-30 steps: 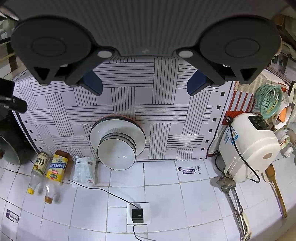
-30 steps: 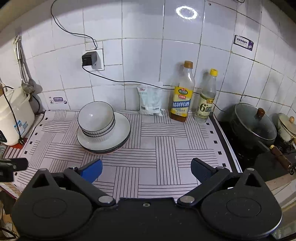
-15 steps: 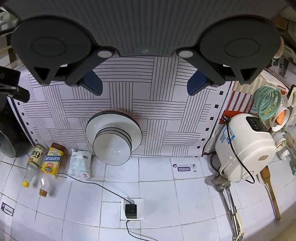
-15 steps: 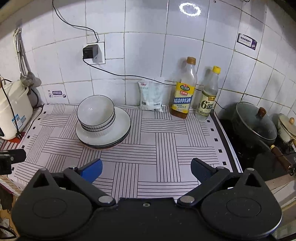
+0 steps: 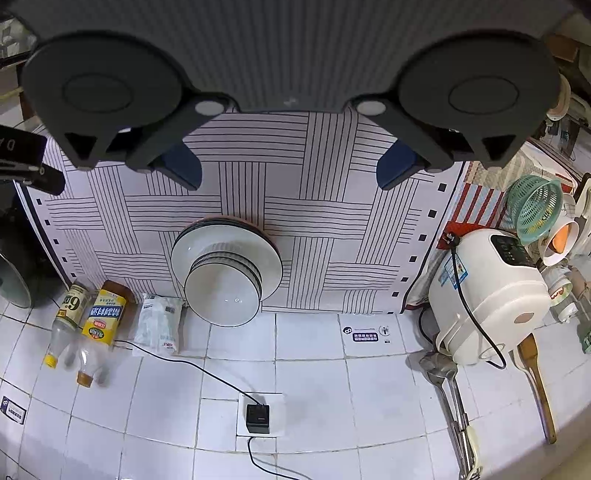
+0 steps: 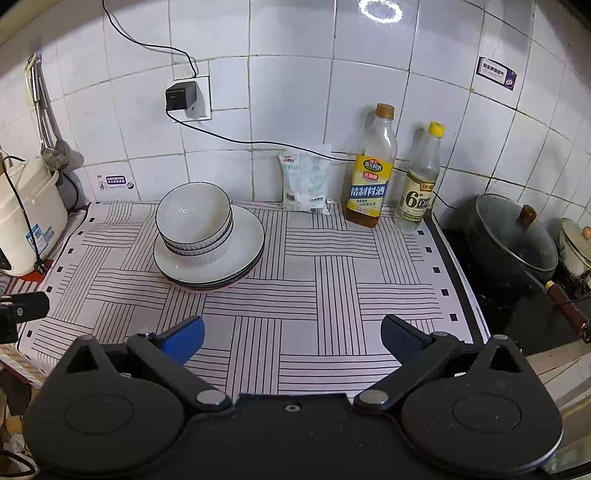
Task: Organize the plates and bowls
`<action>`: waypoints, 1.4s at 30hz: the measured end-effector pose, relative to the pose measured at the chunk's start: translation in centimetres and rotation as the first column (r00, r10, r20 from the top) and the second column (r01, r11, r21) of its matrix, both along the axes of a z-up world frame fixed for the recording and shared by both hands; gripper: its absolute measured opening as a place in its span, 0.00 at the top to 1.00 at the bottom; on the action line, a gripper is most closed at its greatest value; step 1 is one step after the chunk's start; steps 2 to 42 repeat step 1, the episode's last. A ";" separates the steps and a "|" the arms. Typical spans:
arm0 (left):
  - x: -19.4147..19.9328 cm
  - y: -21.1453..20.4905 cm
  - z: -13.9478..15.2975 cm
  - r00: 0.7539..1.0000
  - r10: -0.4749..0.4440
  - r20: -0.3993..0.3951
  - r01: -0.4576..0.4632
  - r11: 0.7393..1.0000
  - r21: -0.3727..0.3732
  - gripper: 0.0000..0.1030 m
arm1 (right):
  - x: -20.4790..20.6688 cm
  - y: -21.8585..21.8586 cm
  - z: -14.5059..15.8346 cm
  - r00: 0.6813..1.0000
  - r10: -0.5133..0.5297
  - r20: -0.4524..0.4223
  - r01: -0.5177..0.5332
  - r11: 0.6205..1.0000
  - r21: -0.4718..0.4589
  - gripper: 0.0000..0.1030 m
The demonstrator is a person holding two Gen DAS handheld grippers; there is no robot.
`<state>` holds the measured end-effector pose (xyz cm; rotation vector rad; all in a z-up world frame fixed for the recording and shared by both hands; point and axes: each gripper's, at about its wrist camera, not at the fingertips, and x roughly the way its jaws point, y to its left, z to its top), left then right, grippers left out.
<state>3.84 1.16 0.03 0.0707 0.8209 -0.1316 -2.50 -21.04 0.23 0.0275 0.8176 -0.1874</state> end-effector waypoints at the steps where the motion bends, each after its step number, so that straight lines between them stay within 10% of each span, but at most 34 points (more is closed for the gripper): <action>1: -0.1 0.1 0.1 1.000 -0.004 0.000 0.004 1.000 -0.004 0.01 | 0.1 0.0 0.0 1.000 -0.001 -0.001 0.001 1.000 -0.001 0.00; 42: -0.1 0.1 0.1 1.000 -0.004 0.000 0.004 1.000 -0.004 0.01 | 0.1 0.0 0.0 1.000 -0.001 -0.001 0.001 1.000 -0.001 0.00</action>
